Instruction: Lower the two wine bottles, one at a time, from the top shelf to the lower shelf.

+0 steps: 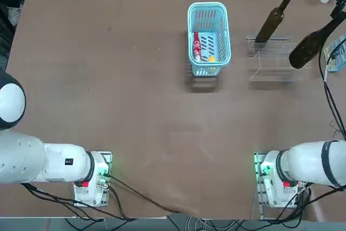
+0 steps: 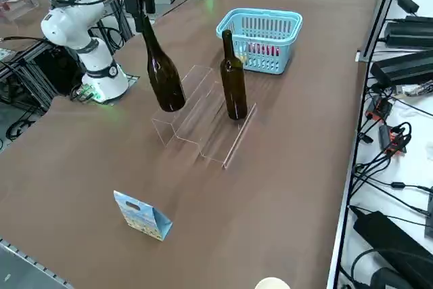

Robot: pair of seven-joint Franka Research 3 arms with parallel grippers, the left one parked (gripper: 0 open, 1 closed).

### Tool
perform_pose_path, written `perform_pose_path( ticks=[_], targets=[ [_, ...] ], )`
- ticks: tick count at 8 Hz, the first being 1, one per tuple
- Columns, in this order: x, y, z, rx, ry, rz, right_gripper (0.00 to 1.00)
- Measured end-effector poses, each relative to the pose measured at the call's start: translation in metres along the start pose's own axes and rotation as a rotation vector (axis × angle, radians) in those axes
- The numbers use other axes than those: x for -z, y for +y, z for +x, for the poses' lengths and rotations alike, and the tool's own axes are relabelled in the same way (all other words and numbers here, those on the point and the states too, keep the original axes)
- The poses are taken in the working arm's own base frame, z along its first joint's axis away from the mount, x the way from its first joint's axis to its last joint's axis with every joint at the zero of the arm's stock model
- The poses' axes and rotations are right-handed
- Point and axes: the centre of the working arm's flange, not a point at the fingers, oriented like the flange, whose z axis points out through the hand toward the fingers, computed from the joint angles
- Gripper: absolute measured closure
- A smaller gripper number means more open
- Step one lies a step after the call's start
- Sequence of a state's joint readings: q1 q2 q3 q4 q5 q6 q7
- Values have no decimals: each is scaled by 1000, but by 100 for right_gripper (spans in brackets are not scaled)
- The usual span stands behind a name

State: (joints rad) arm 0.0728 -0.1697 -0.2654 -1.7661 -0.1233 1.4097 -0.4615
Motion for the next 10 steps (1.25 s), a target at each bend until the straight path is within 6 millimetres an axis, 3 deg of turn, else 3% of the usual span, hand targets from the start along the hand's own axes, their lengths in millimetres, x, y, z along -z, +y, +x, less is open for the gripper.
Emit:
perform_pose_path(
  ticks=[5,10],
  targets=[
    [-18,-4,-5,-8,-12,13,10],
    [-19,-4,-5,-11,-9,12,25]
  ],
)
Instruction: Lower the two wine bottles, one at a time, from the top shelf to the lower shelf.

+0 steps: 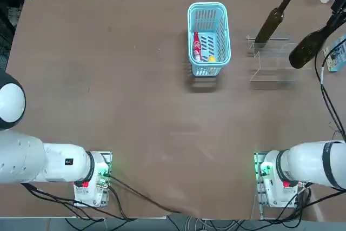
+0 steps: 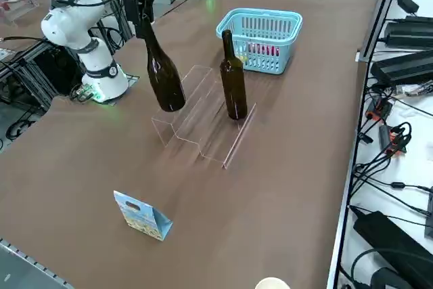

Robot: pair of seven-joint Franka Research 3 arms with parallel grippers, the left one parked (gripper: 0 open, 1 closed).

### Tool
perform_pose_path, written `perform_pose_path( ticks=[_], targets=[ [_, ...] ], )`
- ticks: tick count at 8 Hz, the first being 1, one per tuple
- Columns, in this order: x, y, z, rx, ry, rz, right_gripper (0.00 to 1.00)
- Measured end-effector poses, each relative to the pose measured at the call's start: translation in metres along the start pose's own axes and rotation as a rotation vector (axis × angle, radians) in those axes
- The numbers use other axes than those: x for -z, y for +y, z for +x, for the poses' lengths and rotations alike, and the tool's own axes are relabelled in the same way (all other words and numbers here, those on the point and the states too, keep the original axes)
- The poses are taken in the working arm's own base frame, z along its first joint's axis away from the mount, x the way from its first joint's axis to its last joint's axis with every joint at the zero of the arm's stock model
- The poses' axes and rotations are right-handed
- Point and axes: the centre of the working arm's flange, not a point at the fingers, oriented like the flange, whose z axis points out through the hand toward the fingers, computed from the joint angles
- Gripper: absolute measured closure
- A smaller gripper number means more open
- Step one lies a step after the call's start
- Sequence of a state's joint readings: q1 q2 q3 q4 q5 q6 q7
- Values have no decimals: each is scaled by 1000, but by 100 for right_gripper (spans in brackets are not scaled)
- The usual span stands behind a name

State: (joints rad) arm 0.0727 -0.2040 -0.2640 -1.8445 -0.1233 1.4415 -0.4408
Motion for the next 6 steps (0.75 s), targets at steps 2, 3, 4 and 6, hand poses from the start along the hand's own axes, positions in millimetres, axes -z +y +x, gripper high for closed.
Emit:
perform_pose_path(
  ticks=[2,3,4,6],
  targets=[
    [0,0,0,0,-1,0,30],
    [-1,0,0,0,-1,1,32],
    [-1,0,0,0,-2,1,33],
    [-3,0,0,0,-5,2,37]
  ],
)
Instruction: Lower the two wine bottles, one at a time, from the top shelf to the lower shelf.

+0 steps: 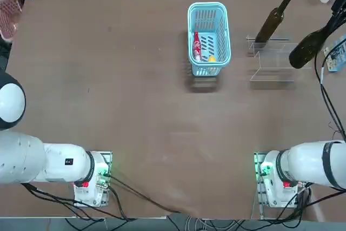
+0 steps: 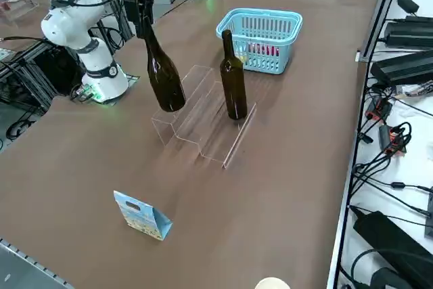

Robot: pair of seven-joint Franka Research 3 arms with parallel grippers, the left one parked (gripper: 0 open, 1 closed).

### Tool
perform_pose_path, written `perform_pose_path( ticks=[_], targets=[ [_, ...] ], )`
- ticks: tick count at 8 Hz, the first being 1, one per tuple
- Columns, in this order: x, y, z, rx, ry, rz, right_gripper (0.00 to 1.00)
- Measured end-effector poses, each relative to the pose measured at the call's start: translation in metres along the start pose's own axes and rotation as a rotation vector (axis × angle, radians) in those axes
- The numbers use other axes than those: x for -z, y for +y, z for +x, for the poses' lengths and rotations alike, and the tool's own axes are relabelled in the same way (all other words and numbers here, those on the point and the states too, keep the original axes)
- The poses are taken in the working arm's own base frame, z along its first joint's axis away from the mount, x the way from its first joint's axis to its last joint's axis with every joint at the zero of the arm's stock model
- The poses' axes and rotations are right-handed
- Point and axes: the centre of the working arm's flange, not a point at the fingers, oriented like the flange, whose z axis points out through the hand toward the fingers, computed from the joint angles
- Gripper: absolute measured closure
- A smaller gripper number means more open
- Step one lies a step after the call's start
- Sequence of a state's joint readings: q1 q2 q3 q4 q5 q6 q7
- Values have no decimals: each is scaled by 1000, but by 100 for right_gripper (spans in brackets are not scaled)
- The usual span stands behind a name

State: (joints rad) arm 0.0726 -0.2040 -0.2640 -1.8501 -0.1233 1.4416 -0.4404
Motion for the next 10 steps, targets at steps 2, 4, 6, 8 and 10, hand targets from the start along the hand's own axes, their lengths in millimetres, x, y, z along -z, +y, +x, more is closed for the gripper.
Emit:
perform_pose_path(
  ticks=[2,4,6,8,10],
  targets=[
    [-1,0,0,0,-3,1,43],
    [-1,1,0,-3,0,-6,59],
    [0,1,0,-3,6,-10,59],
    [5,1,6,4,24,-22,59],
    [25,2,21,52,56,-55,59]
  ],
)
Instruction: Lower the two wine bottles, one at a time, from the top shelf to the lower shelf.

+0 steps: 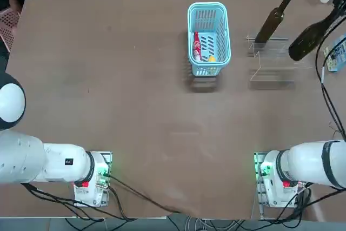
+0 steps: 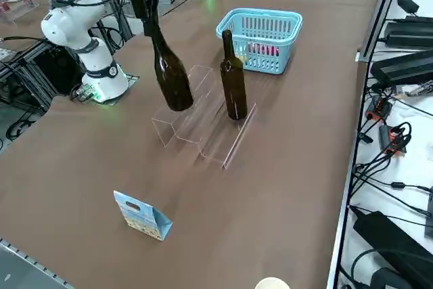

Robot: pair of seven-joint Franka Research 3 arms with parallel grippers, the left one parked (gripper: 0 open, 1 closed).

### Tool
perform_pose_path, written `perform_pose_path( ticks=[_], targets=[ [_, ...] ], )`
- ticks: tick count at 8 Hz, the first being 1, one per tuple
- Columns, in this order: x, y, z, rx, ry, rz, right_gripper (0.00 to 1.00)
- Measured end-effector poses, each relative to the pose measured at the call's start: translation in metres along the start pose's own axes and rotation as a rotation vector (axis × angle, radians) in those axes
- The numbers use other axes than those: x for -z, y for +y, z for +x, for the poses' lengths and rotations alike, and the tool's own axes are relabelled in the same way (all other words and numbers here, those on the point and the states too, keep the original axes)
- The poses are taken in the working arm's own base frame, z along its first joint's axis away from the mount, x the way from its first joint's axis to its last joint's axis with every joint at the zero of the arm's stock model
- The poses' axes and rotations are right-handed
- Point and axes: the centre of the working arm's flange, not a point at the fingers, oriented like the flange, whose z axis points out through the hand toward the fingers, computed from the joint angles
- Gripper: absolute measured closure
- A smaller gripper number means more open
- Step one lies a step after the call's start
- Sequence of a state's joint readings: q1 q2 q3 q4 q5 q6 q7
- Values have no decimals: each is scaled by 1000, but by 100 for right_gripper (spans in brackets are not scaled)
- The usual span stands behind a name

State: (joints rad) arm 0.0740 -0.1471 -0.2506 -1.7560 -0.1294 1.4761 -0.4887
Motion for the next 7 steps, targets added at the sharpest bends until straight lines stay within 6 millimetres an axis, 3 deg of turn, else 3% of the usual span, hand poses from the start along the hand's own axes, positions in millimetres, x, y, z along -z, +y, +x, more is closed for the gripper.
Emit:
perform_pose_path(
  ticks=[3,5,7],
  targets=[
    [16,12,49,150,19,-57,59],
    [5,22,93,261,18,-96,59],
    [-15,30,125,327,15,-122,59]
  ],
)
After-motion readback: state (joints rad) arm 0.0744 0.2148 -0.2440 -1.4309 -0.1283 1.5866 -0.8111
